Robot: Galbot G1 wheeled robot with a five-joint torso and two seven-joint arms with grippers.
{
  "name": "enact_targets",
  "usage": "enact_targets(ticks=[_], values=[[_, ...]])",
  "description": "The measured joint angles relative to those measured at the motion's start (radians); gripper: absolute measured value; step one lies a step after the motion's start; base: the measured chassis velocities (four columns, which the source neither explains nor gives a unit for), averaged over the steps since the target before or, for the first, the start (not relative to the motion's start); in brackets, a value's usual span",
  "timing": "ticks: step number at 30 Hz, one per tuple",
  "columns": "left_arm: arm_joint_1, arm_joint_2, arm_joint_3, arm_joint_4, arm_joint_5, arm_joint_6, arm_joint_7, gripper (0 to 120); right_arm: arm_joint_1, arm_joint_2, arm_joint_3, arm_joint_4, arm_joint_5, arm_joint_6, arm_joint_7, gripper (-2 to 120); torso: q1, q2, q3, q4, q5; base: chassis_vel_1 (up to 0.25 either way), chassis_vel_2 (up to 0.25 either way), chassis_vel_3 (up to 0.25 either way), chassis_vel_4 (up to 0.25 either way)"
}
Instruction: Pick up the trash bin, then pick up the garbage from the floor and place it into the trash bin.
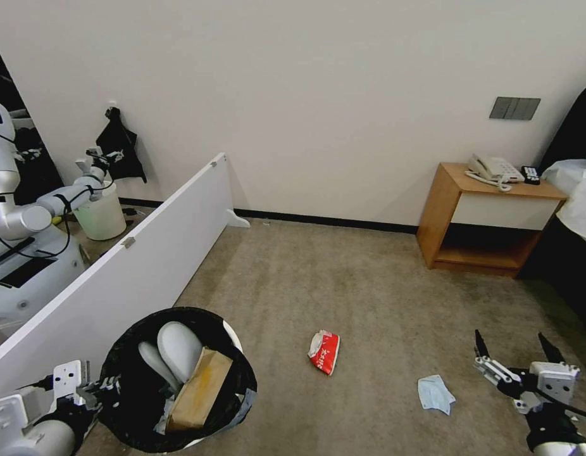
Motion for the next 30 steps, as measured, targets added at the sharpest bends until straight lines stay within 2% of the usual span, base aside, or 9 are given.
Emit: enact_targets(ticks=[20,25,30], values=[[0.000,-0.006,-0.001,0.000,0.000,-0.002,-0.001,3,0.001,-0.001,-0.021,-0.018,-0.002,0.016,-0.020,100,0.000,0.000,0.000,0.0001,0.0000,0.000,0.000,0.000,0.000],[0.001,-0.007,-0.003,-0.003,0.000,-0.003,-0.003,3,-0.012,-0.005,-0.025,-0.034,0.000,0.069,-0.106,100,0.000,0.000,0.000,-0.0001,0.0000,0.000,0.000,0.000,0.000],[0.001,-0.009,-0.004,-0.003,-0.001,-0.004,-0.004,3,-0.017,-0.005,-0.029,-0.046,-0.006,0.088,-0.144,100,0.000,0.000,0.000,-0.0001,0.0000,0.000,0.000,0.000,0.000]])
